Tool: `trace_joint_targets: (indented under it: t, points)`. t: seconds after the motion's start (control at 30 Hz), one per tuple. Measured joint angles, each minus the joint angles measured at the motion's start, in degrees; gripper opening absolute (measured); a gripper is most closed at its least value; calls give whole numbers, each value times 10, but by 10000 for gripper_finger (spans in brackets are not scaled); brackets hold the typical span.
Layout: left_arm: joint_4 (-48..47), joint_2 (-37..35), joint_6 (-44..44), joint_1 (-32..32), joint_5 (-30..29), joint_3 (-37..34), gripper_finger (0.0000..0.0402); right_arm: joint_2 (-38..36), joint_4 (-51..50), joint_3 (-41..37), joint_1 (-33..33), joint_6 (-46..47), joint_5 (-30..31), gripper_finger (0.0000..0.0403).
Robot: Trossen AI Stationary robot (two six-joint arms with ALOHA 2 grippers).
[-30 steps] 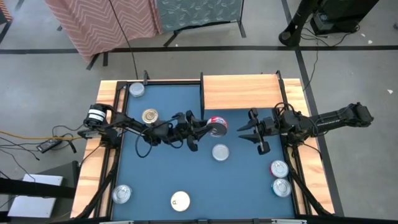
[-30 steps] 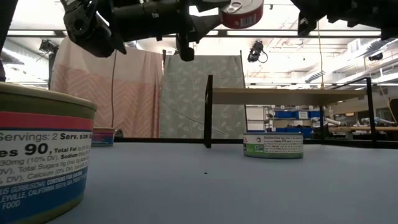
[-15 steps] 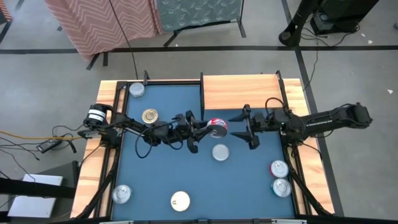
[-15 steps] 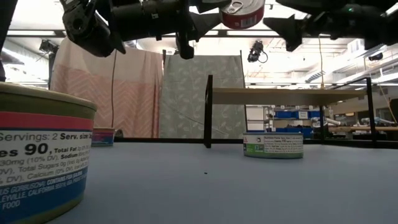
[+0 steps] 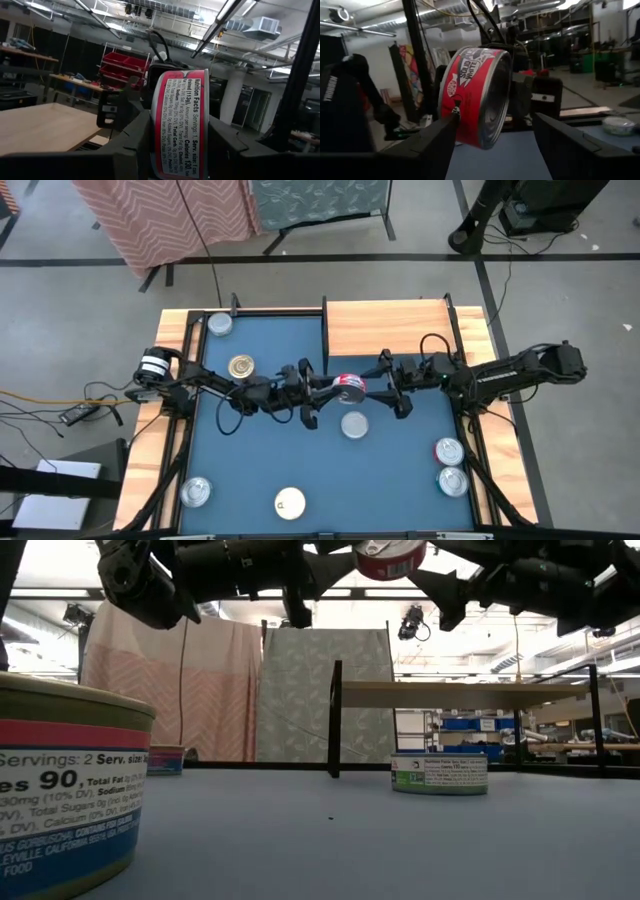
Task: Stack canned seafood by type on shelf
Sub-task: Put the left red tuna can on the shelf
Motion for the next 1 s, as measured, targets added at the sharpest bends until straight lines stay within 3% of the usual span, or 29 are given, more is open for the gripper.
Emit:
trace_joint_targets:
  t: [0.3,1.0]
  points:
    - [-18,0,21,1,-15,0,138,-8,32,0,10,36,-37,287]
    - [-24,1,20,2,-24,0,138,22,18,1,-6,22,25,275]
